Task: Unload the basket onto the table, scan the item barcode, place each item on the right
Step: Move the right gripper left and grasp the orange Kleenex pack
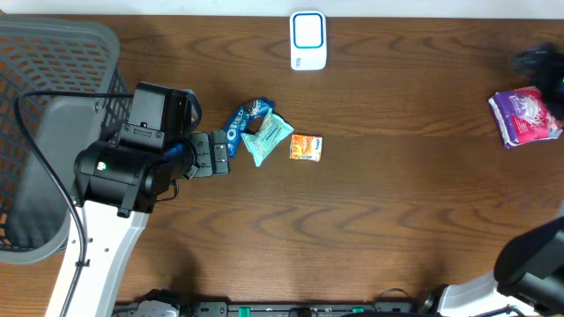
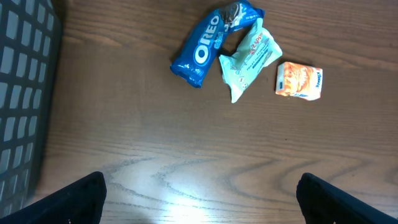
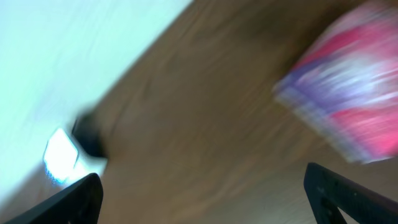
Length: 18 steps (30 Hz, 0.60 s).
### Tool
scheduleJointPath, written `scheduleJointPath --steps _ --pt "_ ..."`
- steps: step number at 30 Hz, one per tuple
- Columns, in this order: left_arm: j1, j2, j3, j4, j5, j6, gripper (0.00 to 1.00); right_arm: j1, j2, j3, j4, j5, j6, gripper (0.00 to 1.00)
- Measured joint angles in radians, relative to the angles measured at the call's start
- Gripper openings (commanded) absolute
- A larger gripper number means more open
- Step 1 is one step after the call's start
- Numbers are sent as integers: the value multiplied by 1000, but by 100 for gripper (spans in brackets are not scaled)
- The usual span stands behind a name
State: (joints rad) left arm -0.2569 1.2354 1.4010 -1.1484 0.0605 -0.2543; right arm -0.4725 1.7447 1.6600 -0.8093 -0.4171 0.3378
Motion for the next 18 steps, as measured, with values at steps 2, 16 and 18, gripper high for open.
scheduleJointPath --steps 2,16,18 --pt "0 0 0 0 0 0 98 72 5 -8 -40 -46 -45 89" --pt "0 0 0 0 0 0 98 571 68 -226 218 -105 -310 61" --pt "0 0 0 0 0 0 98 608 109 -225 239 -86 -290 63"
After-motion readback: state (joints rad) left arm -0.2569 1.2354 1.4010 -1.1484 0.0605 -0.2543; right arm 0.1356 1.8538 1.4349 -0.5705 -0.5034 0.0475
